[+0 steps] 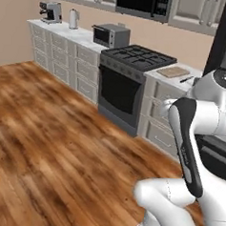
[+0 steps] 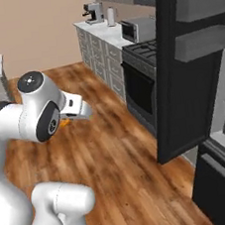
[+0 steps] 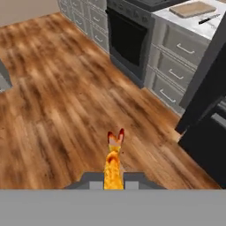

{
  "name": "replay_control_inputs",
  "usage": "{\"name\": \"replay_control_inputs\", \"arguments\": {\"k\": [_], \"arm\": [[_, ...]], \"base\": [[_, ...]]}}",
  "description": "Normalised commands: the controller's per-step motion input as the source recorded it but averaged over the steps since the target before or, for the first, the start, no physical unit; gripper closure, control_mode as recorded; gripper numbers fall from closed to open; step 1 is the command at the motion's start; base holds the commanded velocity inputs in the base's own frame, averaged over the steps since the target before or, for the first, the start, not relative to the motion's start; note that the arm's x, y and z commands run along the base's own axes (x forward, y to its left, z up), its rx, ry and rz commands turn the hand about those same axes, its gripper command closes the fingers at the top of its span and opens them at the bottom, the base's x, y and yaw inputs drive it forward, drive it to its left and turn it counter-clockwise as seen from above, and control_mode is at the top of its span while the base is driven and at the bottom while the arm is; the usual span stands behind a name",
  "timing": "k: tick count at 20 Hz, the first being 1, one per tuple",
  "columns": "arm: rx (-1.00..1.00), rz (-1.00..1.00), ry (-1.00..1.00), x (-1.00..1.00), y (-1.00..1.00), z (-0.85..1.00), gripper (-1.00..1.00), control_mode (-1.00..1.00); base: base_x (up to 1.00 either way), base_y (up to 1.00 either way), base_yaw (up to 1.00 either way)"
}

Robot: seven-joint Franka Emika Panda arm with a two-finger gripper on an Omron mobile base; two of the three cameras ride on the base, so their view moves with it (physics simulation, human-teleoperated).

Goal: Retrieve the shrimp from the fridge and place it on the cutting board.

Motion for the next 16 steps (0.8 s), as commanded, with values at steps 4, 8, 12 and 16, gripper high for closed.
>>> {"name": "replay_control_inputs", "arguments": {"k": [4, 8, 12, 16], "arm": [[0.00, 0.00, 0.00, 0.00, 0.00, 0.00, 1.00, 1.00], [0.00, 0.00, 0.00, 0.00, 0.00, 0.00, 1.00, 1.00], [0.00, 0.00, 0.00, 0.00, 0.00, 0.00, 1.00, 1.00], [0.00, 0.00, 0.00, 0.00, 0.00, 0.00, 1.00, 1.00]], "base": [[0.99, 0.03, 0.39], [1.00, 0.02, 0.06], [1.00, 0.08, 0.03], [1.00, 0.33, -0.02]]}}
